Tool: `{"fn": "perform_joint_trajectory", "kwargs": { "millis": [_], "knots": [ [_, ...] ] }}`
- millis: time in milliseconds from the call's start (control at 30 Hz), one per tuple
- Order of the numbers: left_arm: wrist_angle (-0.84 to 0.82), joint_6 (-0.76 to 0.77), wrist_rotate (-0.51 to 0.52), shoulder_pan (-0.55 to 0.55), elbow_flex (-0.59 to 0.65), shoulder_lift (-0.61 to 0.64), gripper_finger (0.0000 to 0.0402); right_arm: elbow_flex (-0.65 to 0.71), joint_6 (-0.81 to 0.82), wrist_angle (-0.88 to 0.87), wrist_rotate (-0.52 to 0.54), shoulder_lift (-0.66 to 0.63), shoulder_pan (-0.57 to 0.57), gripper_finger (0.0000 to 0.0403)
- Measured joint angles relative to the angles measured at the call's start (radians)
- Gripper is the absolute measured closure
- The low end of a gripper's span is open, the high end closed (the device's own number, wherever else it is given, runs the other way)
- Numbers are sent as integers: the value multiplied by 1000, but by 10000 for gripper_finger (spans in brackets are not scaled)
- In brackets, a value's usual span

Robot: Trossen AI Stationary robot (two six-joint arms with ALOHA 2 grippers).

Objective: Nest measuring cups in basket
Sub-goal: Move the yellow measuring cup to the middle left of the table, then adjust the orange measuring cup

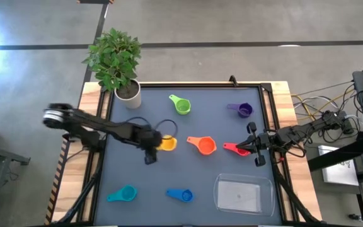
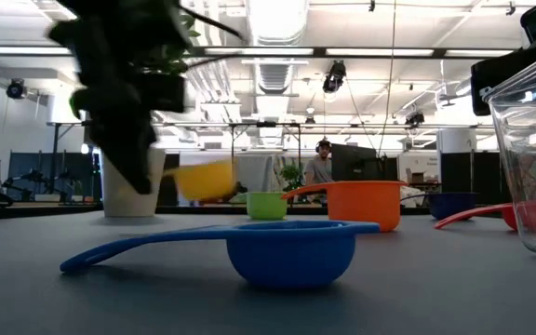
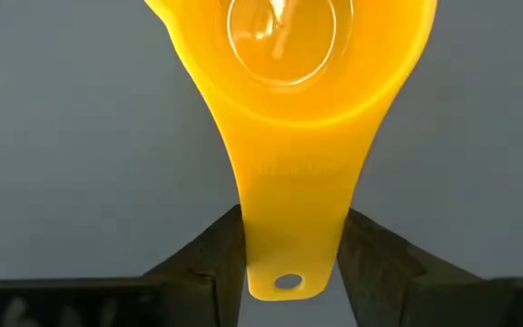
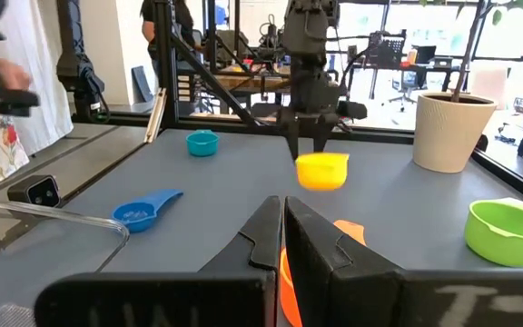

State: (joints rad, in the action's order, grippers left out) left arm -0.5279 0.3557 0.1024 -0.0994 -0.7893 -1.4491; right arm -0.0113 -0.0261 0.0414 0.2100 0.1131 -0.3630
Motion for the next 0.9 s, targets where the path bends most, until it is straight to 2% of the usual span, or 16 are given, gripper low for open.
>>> {"fn": "perform_joint_trajectory", "kwargs": {
  "millis": [200, 300, 400, 567, 767, 900],
  "knots": [
    [-75, 288, 1, -22, 217, 293, 269, 0, 0, 0, 0, 0, 0, 394],
    [-156, 439, -46, -55, 277, 348, 270, 0, 0, 0, 0, 0, 0, 394],
    [-199, 527, -61, -102, 298, 364, 270, 0, 0, 0, 0, 0, 0, 394],
    [-231, 591, -72, -147, 289, 363, 258, 0, 0, 0, 0, 0, 0, 394],
    [-353, 582, -84, -157, 197, 364, 204, 0, 0, 0, 0, 0, 0, 394],
    [-451, 535, -12, -157, 87, 364, 171, 0, 0, 0, 0, 0, 0, 394]
  ]
}}
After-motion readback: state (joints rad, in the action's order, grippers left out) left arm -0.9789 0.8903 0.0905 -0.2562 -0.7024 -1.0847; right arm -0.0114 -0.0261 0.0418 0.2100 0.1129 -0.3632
